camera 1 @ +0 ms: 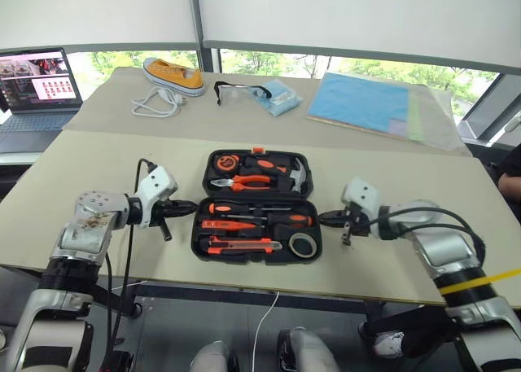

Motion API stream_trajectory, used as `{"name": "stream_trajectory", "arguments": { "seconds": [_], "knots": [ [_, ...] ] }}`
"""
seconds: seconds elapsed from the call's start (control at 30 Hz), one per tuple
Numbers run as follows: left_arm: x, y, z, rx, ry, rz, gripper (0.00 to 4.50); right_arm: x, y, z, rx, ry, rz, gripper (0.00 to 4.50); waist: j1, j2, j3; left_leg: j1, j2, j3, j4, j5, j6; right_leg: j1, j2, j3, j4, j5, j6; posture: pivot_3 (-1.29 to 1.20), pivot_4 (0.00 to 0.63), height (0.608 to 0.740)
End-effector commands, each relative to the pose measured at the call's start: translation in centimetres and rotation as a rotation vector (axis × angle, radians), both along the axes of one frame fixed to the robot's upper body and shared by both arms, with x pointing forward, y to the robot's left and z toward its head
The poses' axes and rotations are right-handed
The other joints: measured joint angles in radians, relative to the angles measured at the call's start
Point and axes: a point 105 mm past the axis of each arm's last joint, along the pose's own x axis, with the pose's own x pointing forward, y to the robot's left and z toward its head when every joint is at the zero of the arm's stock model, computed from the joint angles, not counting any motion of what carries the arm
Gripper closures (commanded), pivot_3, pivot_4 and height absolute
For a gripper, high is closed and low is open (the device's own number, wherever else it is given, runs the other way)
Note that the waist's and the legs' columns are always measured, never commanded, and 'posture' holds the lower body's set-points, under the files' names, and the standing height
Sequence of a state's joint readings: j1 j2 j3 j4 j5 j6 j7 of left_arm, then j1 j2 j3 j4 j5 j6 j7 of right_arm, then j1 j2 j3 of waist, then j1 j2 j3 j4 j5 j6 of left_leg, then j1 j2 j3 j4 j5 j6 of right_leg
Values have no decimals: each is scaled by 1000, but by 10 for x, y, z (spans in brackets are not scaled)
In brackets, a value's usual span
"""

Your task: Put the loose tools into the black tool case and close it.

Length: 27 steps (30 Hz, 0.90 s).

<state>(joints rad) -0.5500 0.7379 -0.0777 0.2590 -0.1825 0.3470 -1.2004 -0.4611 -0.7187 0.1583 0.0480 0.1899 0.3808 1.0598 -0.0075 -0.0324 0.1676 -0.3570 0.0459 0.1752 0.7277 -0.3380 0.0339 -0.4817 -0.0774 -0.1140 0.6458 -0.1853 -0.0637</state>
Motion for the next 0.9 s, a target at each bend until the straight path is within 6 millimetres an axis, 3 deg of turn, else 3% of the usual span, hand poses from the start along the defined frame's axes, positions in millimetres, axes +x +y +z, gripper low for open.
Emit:
{"name": "stream_trajectory", "arguments": {
  "seconds": [0.03,0.17,0.4,0.57,0.7,0.9],
  "knots": [
    [-24,-53,15,-45,-25,-283,4344,-27,34,25,104,-62,179,4500,2,0,0,0,0,0,0,0,0,0,0,0,0,0,0,0,150,718],
    [-29,-47,3,11,-15,-294,4344,-33,26,16,78,-61,125,4500,1,0,0,0,0,-4,0,0,0,0,0,0,0,-2,3,0,150,718],
    [-17,-21,-4,72,-46,-197,4344,-39,8,9,56,-48,40,4500,2,0,0,4,0,-5,0,0,0,2,0,6,1,-4,7,0,150,718],
    [-16,9,-8,98,2,-98,4344,-37,-8,13,36,-24,-29,4500,-1,0,0,4,1,-5,0,0,0,3,1,8,1,-4,7,0,150,718],
    [-15,26,12,-79,115,27,3405,-16,-17,31,101,1,-141,3471,-12,0,0,4,1,-5,1,0,0,2,2,8,1,-4,7,0,150,718],
    [14,21,40,-256,183,207,1197,16,-1,55,284,102,-253,1437,-6,0,0,5,2,-5,3,1,-1,4,2,9,2,-4,6,0,150,718]
  ]
}}
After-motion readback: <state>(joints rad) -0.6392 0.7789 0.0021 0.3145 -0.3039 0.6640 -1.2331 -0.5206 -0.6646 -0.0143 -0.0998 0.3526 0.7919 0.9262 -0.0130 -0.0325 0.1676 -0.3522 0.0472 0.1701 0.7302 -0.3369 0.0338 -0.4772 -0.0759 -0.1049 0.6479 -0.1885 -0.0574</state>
